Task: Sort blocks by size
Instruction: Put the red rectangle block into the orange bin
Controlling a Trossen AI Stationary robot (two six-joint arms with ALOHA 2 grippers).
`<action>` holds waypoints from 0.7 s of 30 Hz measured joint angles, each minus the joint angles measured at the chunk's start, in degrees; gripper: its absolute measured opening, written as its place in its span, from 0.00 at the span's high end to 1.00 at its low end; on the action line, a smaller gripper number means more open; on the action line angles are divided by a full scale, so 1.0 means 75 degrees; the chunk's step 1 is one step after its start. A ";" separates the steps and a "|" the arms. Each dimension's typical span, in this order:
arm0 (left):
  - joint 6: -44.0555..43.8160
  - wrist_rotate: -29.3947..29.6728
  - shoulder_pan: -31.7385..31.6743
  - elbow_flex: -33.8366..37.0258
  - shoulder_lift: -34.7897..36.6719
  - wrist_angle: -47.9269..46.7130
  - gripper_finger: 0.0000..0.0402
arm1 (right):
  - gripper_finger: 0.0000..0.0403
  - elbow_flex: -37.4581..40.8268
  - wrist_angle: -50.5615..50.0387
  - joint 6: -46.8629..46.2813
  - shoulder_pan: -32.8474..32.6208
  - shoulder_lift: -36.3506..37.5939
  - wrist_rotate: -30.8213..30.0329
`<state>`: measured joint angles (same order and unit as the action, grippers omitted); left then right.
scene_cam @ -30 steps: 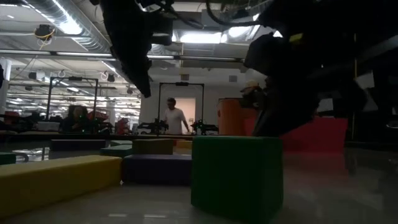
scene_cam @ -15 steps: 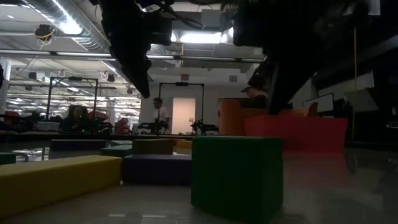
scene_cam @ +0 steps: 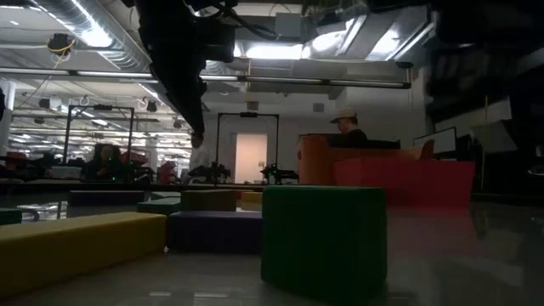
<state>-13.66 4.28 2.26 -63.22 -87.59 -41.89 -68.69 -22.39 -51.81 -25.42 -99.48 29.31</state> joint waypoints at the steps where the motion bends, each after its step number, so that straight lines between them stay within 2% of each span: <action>1: -0.0010 0.0000 0.0000 0.0000 0.0000 0.0000 0.48 | 0.77 0.0000 0.0006 -0.0369 -0.0095 0.0000 -0.0089; 5: -0.0010 0.0000 0.0000 0.0000 0.0000 0.0000 0.48 | 0.63 0.0000 -0.0006 -0.1695 -0.0497 0.0000 -0.0674; 8: -0.0010 0.0000 0.0000 0.0000 0.0000 0.0005 0.48 | 0.57 0.0000 -0.0006 -0.2445 -0.0860 0.0000 -0.1381; 21: -0.0010 0.0000 0.0000 0.0000 0.0000 0.0010 0.48 | 0.54 0.0000 0.0055 -0.4462 -0.2324 0.0000 -0.4708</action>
<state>-13.74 4.27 2.26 -63.22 -87.59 -41.82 -68.69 -21.98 -85.28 -42.85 -99.48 -6.00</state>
